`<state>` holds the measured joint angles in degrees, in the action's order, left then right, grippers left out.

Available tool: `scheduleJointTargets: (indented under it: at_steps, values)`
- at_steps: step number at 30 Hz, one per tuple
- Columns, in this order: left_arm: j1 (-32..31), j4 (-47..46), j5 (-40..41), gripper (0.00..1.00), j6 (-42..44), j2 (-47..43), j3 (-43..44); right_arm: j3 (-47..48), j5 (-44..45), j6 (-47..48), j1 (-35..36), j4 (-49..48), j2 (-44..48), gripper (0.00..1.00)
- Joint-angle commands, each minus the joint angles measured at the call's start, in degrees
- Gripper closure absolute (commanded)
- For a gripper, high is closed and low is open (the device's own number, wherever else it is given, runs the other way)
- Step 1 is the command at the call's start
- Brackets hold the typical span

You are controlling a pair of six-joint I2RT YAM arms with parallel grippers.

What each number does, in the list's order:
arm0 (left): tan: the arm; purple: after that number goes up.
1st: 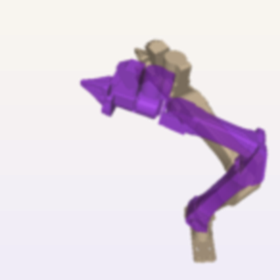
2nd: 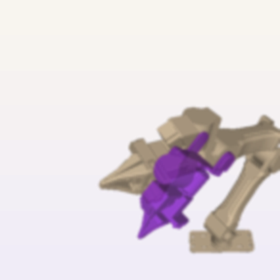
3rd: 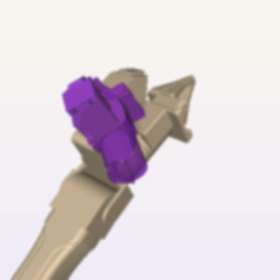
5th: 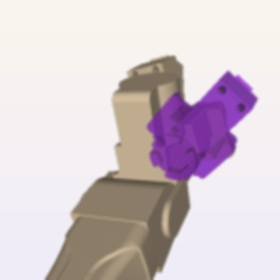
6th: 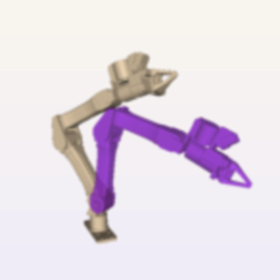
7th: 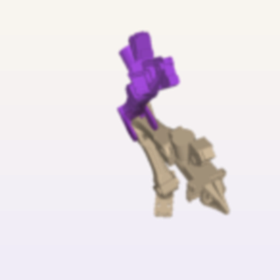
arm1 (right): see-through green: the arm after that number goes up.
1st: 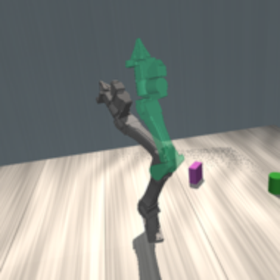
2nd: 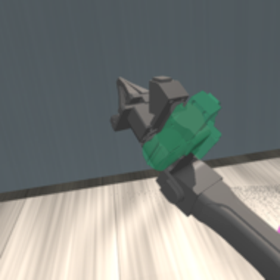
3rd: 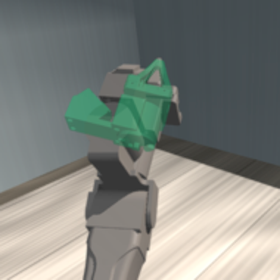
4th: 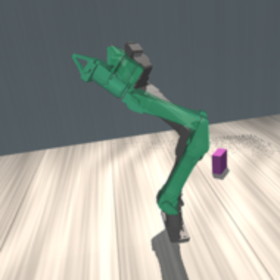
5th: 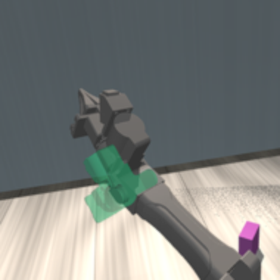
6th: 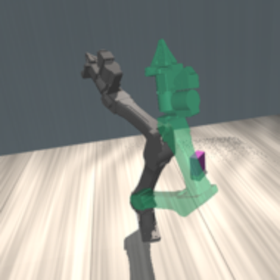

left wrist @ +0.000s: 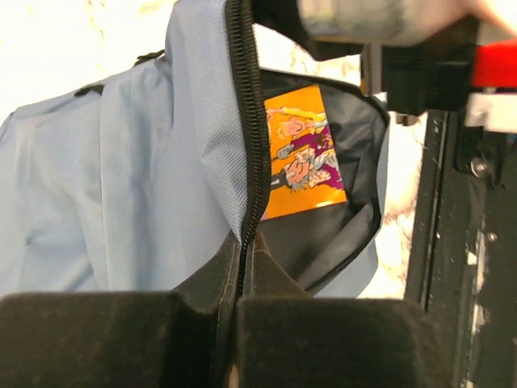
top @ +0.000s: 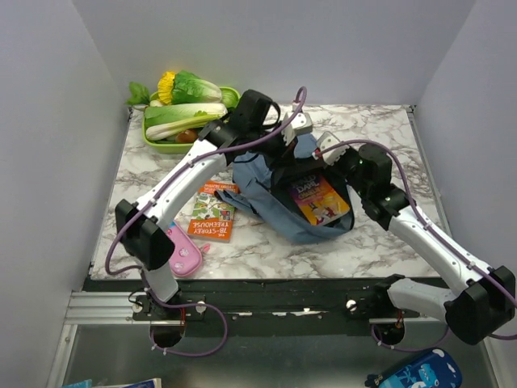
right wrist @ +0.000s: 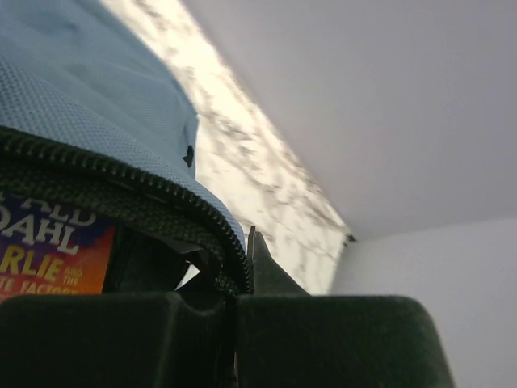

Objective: Pack the student bag
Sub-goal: Adjust the student bag at the center of the board, then move the book to the center of the board.

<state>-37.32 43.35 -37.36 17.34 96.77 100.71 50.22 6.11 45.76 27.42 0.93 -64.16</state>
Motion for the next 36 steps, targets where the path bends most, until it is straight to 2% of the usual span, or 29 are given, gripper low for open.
scheduleJointTargets:
  at_steps: [1,3,9,12,14,16,17,18,19,20,21,24,27,28,30,34,36]
  values:
    - [-0.12,1.90,2.47,1.00,-1.08,8.77,14.32,5.86,15.77,3.46,-3.42,-17.26,2.19,0.99]
    - [-0.38,2.53,2.73,1.00,-1.17,12.19,19.60,6.73,18.41,3.90,-4.39,-19.64,2.37,0.99]
    - [-1.09,0.59,5.81,1.00,-0.82,18.44,24.27,6.48,22.71,2.85,-7.38,-20.79,0.09,0.99]
    - [-1.00,0.42,6.78,1.00,-0.99,20.55,24.54,4.54,24.04,-1.01,-7.56,-19.31,-0.44,0.99]
    - [-0.91,-0.02,6.78,1.00,-1.52,20.65,23.23,4.89,21.07,-7.24,-7.56,-14.67,-0.09,0.96]
    - [-0.91,-1.51,6.69,1.00,-1.96,19.78,21.82,5.85,17.90,-14.77,-7.56,-6.23,0.96,0.74]
    - [-0.91,-2.04,6.69,1.00,-2.22,19.42,20.68,6.81,12.66,-17.08,-7.56,-3.24,1.40,0.62]
    - [-1.09,-2.39,6.43,1.00,-2.75,19.07,20.58,7.35,10.35,-19.63,-7.56,1.66,1.93,0.43]
    - [-1.00,-2.22,6.25,1.00,-2.93,18.81,20.67,7.79,8.67,-24.00,-7.21,3.36,3.50,0.35]
    - [-1.17,-2.13,6.16,1.00,-3.10,18.72,20.32,7.88,6.22,-25.44,-6.51,4.68,4.39,0.29]
    - [-1.26,-2.13,6.34,1.00,-3.28,18.46,20.15,7.10,5.15,-26.41,-5.46,5.91,5.70,0.19]
    - [-1.70,-3.09,6.51,1.00,-3.98,18.28,18.92,6.82,4.87,-26.77,1.56,10.03,10.10,0.13]
    - [-1.70,-4.15,6.17,1.00,-5.48,18.80,18.82,7.62,7.51,-28.44,11.67,15.84,13.44,0.13]
    - [-1.70,-4.33,5.90,1.00,-6.00,19.15,19.09,6.66,7.08,-29.40,16.65,16.55,14.75,0.13]
    - [-1.88,-4.33,5.64,1.00,-6.18,19.77,20.31,5.16,4.00,-32.82,21.07,17.17,17.56,0.14]
    - [-2.23,-3.01,5.29,1.00,-5.65,22.49,24.09,0.77,1.11,-37.31,32.58,16.74,16.97,0.16]
    - [-2.49,-2.57,5.11,1.00,-5.65,23.37,26.20,-1.17,1.18,-38.64,35.84,14.64,13.99,0.16]
